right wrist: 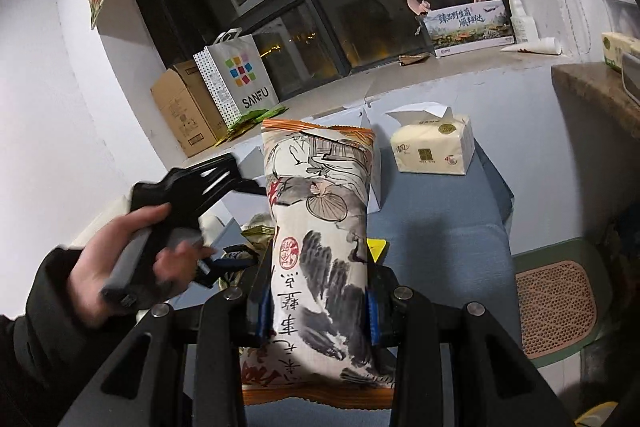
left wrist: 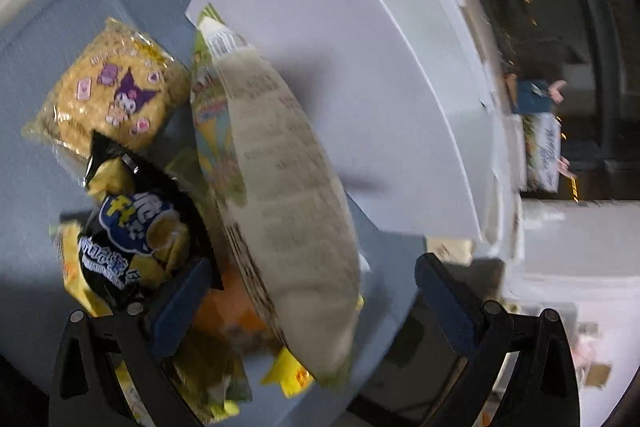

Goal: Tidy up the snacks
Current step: 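Grasp the white-orange printed bag with the right gripper while the left grasps a white printed bag, then carry both white bags into the white box and release them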

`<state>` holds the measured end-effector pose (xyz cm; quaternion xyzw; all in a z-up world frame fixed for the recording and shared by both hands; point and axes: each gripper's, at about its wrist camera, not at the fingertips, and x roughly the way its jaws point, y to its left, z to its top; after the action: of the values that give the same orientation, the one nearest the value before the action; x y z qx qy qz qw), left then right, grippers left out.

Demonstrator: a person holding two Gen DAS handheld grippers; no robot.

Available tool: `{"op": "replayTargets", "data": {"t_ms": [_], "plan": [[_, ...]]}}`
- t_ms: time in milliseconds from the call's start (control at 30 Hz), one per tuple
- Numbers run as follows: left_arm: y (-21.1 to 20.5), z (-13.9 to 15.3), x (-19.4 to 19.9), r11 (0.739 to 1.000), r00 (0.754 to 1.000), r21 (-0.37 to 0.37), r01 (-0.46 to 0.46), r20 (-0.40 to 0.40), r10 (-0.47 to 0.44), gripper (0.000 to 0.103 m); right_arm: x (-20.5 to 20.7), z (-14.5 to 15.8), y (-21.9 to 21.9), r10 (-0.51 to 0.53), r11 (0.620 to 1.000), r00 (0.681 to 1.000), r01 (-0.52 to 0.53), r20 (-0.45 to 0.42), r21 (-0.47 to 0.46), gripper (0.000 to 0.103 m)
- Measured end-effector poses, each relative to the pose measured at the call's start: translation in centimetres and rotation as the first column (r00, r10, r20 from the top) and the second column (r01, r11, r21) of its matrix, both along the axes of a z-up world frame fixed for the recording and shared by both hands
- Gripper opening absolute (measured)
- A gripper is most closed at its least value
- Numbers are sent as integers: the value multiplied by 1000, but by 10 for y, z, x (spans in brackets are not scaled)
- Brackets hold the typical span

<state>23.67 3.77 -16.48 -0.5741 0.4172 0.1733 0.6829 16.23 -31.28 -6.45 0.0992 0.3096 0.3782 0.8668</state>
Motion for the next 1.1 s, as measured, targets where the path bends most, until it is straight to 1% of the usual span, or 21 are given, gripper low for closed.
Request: {"op": "replayTargets", "data": {"t_ms": [67,133,167,200,233,267,367,500,533,600,633,700,733,800,867,900,933,1000,1033,1067,1100], "plan": [[1,0,7,999,1000,33,-16,-3,16,102,-1,-2,-2,7,1000,1000,-7,-9,9,38],[3,-3,18,998,1000,63,10,-5,-10,89,1,-5,-2,9,1000,1000,-9,-2,8,38],[7,-11,19,998,1000,59,18,-24,-16,76,1,-6,-2,10,1000,1000,-10,-3,5,38],[10,-14,19,998,999,54,24,-28,-23,69,0,-8,-2,10,1000,1000,-10,-9,6,38],[10,-15,20,998,999,53,44,0,-44,67,1,-10,-2,13,1000,1000,-12,-18,10,38],[11,-15,19,996,997,51,68,25,-69,57,0,-11,-3,16,1000,1000,-16,-20,10,38],[13,-14,9,990,983,34,140,116,-143,49,-2,-15,-3,17,1000,1000,-17,-26,12,38],[13,-6,-25,975,957,87,204,192,-217,40,-5,-19,-5,13,1000,999,-12,-37,19,38],[12,-1,-36,967,941,112,231,226,-251,40,-6,-19,-4,13,1000,999,-13,-36,19,38],[14,9,-50,951,921,170,258,255,-295,39,-7,-19,-2,10,1000,999,-9,-36,18,38],[13,16,-60,941,905,199,273,279,-321,39,-7,-19,1,13,1000,999,-12,-36,18,38],[11,32,-78,911,868,273,308,313,-387,39,-9,-18,6,15,1000,999,-14,-30,14,38],[10,44,-87,890,849,327,317,321,-420,39,-9,-18,9,15,1000,999,-15,-28,12,38],[12,63,-101,833,828,456,313,299,-475,39,-8,-17,15,15,1000,999,-14,-34,15,38],[11,87,-113,745,801,601,288,274,-532,39,-5,-15,23,21,1000,999,-21,-36,19,38],[10,99,-115,708,785,648,282,268,-558,39,-5,-13,26,23,1000,999,-22,-35,19,38],[12,110,-114,684,772,674,279,265,-577,39,-1,-11,33,28,1000,999,-28,-32,14,38],[21,125,-111,654,756,704,277,260,-600,39,5,-5,44,29,1000,999,-29,-25,5,38],[25,135,-104,634,751,725,270,254,-610,39,11,-2,51,32,999,999,-32,-21,3,38],[30,145,-96,608,749,751,258,242,-617,39,20,5,60,36,999,999,-36,-17,4,38],[35,155,-87,574,743,780,248,227,-630,39,27,8,67,38,999,999,-38,-15,4,38]]}}
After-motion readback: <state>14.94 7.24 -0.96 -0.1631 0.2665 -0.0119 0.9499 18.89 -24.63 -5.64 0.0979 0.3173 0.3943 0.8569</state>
